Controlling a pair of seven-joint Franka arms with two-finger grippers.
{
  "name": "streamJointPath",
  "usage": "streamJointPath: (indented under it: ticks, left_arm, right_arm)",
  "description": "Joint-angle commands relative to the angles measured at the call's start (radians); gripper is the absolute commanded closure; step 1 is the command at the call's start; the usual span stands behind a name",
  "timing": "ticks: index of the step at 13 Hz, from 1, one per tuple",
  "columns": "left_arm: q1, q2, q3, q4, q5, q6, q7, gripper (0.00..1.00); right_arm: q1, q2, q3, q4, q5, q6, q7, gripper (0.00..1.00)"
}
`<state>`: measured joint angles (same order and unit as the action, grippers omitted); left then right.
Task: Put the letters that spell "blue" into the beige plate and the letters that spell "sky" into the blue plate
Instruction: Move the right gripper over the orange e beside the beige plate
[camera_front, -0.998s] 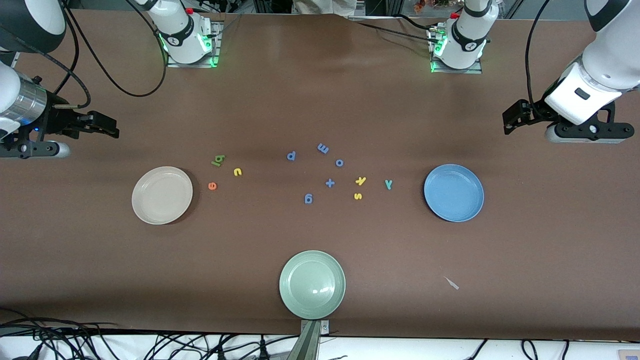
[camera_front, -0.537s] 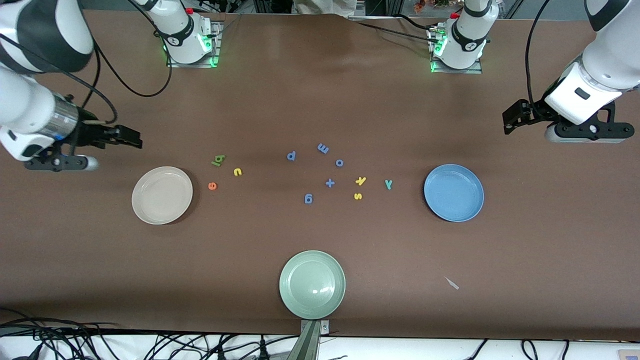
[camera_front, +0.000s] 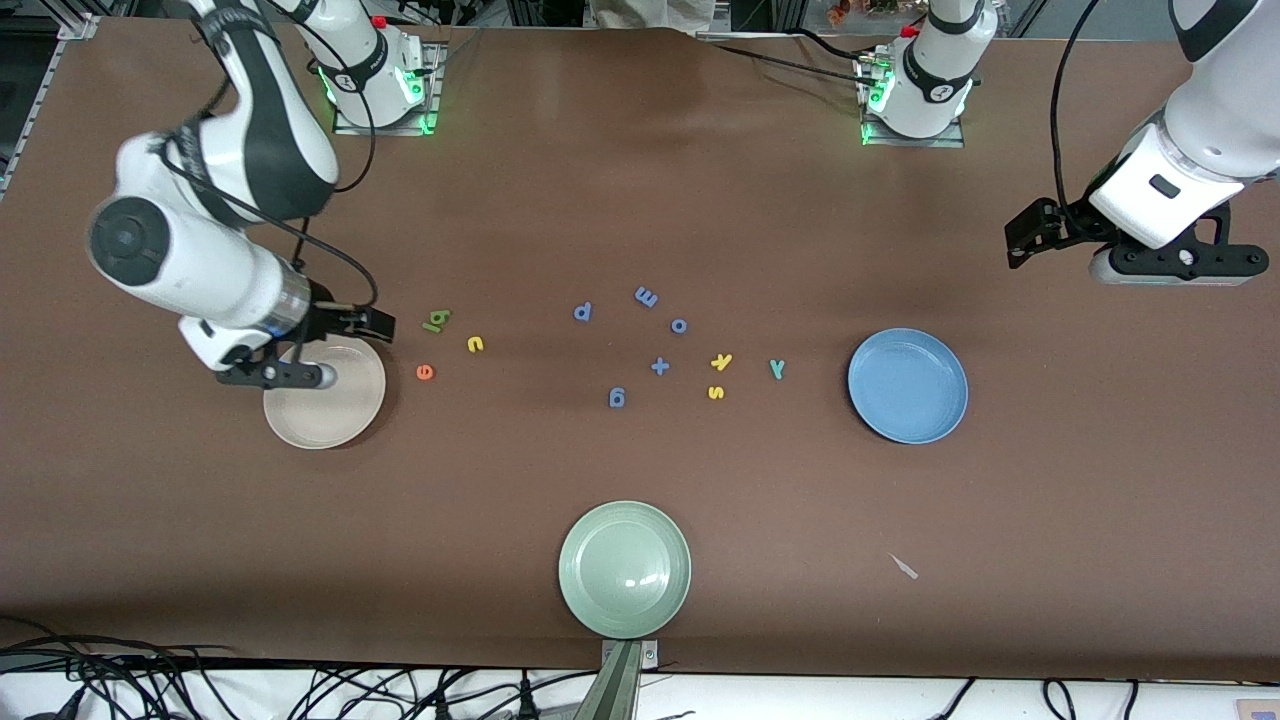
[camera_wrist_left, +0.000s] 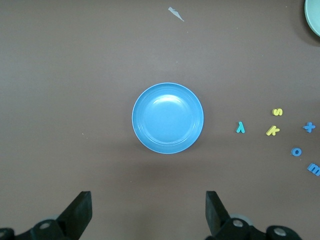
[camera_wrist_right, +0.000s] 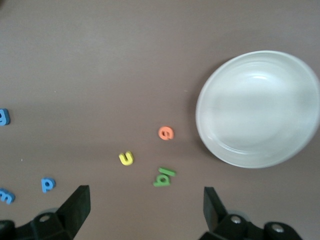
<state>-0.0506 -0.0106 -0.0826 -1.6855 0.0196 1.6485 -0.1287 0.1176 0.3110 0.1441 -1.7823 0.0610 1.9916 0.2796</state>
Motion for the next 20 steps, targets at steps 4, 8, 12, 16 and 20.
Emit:
streamJointPath:
  ticks: [4,8,12,16,20]
  left_arm:
    - [-0.002,-0.011,-0.002,0.004,0.022,-0.016,0.012,0.0]
    - [-0.003,-0.011,-0.002,0.004,0.022,-0.016,0.012,0.0]
    - [-0.003,-0.011,-0.003,0.004,0.022,-0.016,0.012,0.0]
    - [-0.003,-0.012,-0.003,0.004,0.022,-0.016,0.012,0.0]
    - [-0.003,-0.011,-0.003,0.004,0.022,-0.016,0.012,0.0]
  right_arm:
    - [0.076,0.14,-0.008,0.011,-0.013,0.157,0.043,0.0]
    - [0.071,0.204,-0.009,0.018,-0.116,0.232,0.03,0.0]
    - [0.059,0.243,-0.012,0.006,-0.116,0.262,0.027,0.0]
    - [0.047,0.241,-0.021,-0.08,-0.116,0.358,0.003,0.0]
    - [0.044,0.221,-0.023,-0.199,-0.112,0.489,0.004,0.01]
